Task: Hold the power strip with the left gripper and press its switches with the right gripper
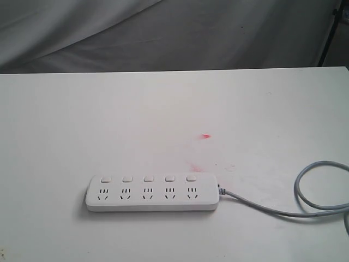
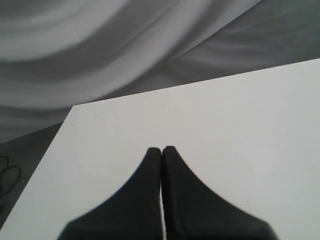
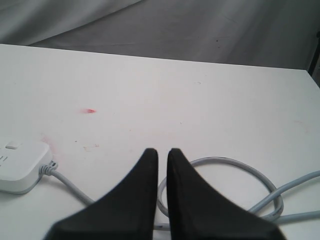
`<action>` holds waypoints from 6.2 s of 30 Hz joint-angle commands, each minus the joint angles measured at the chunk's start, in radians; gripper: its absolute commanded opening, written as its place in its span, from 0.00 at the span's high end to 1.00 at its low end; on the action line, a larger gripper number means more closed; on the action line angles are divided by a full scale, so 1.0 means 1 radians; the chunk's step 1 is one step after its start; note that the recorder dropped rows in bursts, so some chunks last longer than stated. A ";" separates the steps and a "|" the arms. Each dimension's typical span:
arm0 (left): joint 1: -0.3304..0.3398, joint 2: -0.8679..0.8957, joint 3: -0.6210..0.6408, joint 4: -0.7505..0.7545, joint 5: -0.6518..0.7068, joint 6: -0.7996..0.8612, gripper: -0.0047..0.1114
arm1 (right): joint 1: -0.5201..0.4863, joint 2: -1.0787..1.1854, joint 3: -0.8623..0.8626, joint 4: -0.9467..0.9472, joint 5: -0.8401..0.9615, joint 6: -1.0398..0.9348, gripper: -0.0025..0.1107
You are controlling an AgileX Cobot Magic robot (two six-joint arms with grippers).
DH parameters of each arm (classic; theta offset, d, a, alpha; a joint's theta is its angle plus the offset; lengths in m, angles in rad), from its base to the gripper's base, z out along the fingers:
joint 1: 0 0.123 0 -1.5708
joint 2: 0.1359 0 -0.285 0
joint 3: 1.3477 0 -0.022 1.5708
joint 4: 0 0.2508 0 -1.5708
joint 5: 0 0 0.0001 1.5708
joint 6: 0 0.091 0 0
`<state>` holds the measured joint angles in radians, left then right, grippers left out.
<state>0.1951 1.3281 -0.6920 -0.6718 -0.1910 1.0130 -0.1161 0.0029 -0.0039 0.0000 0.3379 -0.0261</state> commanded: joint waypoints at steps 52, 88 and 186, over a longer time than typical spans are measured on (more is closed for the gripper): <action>-0.021 0.241 -0.175 -0.510 0.881 1.081 0.96 | -0.003 -0.003 0.004 0.000 -0.001 0.000 0.92; -0.021 0.248 -0.174 -0.255 1.172 1.081 0.94 | -0.003 -0.003 0.004 0.000 -0.001 0.000 0.92; -0.254 0.608 -0.156 -0.390 0.998 1.081 0.08 | -0.003 -0.003 0.004 0.000 -0.001 0.000 0.92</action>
<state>-0.0518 1.9370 -0.8517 -1.0320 0.8104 2.0928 -0.1161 0.0029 -0.0039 0.0000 0.3417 -0.0261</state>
